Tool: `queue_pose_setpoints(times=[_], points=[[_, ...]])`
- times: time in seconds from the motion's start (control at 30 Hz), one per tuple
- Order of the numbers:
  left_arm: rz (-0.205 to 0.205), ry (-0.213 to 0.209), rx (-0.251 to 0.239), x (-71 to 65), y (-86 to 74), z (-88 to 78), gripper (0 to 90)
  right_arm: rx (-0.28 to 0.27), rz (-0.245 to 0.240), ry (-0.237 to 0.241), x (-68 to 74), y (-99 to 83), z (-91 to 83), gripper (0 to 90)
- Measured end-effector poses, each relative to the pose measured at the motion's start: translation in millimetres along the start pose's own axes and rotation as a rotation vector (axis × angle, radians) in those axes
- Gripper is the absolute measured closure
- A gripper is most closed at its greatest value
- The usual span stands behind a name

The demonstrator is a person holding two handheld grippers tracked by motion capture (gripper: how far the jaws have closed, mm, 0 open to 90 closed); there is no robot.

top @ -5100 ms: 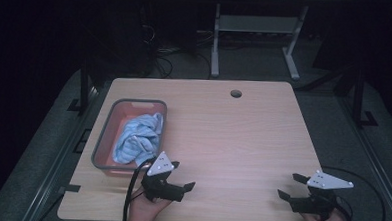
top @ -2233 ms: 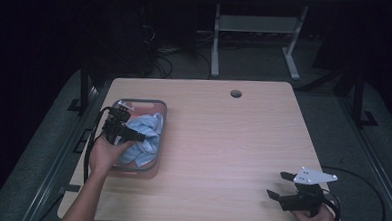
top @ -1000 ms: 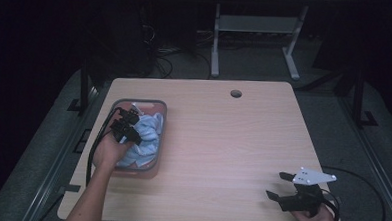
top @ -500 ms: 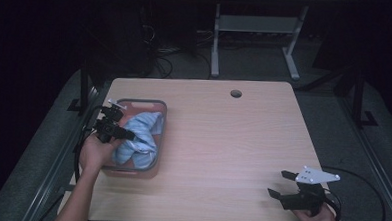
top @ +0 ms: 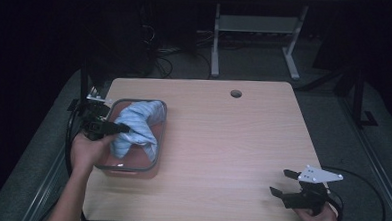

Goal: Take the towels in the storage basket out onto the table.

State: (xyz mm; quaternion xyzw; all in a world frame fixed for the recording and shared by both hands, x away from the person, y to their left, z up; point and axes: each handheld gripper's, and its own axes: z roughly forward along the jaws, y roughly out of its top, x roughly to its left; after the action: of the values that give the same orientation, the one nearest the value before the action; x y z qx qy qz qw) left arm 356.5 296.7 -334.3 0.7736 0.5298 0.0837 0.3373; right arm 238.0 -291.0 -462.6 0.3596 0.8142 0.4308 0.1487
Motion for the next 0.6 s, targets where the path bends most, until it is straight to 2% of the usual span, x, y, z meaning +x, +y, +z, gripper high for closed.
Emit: queue_pose_setpoints(times=[0.23,0.6], points=[[-0.022,-0.016,-0.044,-0.8,4.2,-14.9,74.7,0.004,-0.002,-0.004,-0.1,0.4,0.7,16.9],[-0.015,-0.044,-0.088,-10.5,15.2,-29.8,74.7,0.004,0.001,-0.010,-0.8,0.5,0.4,16.9]])
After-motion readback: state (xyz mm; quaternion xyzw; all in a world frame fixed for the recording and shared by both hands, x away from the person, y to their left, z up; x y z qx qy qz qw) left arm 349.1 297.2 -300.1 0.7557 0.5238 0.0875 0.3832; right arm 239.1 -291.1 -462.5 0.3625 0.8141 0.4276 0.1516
